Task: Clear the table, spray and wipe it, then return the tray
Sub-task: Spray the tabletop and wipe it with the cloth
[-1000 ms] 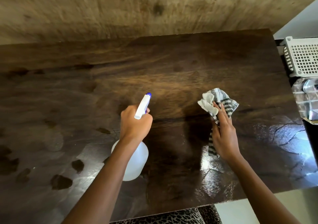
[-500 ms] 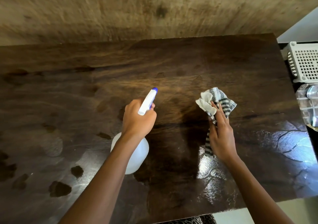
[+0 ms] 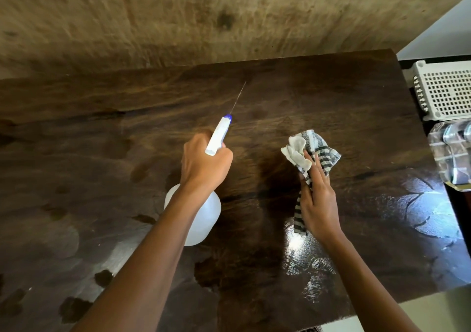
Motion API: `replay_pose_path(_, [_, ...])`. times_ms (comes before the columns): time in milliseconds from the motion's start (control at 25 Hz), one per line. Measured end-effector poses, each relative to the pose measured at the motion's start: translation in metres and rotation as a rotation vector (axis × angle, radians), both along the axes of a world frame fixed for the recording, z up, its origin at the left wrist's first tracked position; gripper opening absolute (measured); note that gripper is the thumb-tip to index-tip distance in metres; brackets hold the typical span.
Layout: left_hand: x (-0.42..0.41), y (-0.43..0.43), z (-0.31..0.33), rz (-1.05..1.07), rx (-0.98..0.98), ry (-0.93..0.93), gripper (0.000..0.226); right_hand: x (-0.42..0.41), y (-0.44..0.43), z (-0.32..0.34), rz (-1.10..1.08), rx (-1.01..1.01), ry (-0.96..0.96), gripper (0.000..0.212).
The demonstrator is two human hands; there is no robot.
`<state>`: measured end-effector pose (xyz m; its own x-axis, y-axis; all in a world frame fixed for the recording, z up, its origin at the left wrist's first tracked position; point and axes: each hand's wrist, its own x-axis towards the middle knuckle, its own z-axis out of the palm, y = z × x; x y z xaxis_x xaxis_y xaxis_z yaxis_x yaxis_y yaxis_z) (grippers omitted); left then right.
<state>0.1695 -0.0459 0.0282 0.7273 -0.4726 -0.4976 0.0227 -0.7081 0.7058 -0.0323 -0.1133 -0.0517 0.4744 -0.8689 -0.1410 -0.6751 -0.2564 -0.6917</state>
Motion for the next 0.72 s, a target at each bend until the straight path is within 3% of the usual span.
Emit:
replay_pose_path(80, [0.006,0.002,-0.003,-0.043,-0.057,-0.025,0.029,0.003,-0.004,-0.003,-0.015,-0.008,0.017,0.050])
replay_pose_path(240, [0.033,0.000,-0.005,-0.121,-0.241,-0.160,0.016,0.012,-0.038,-0.021,-0.106,-0.038,0.106,0.048])
replay_pose_path(480, [0.082,-0.020,-0.013,-0.001,-0.452,-0.372,0.040,0.080,-0.120,-0.054,-0.221,0.008,0.361,0.052])
replay_pose_path(600, [0.100,-0.033,-0.024,0.022,-0.534,-0.467,0.044,0.147,-0.101,-0.059,-0.045,-0.077,0.459,0.056])
replay_pose_path(720, [0.107,-0.042,-0.034,0.082,-0.576,-0.478,0.047,0.143,-0.038,-0.068,0.317,-0.225,0.417,0.056])
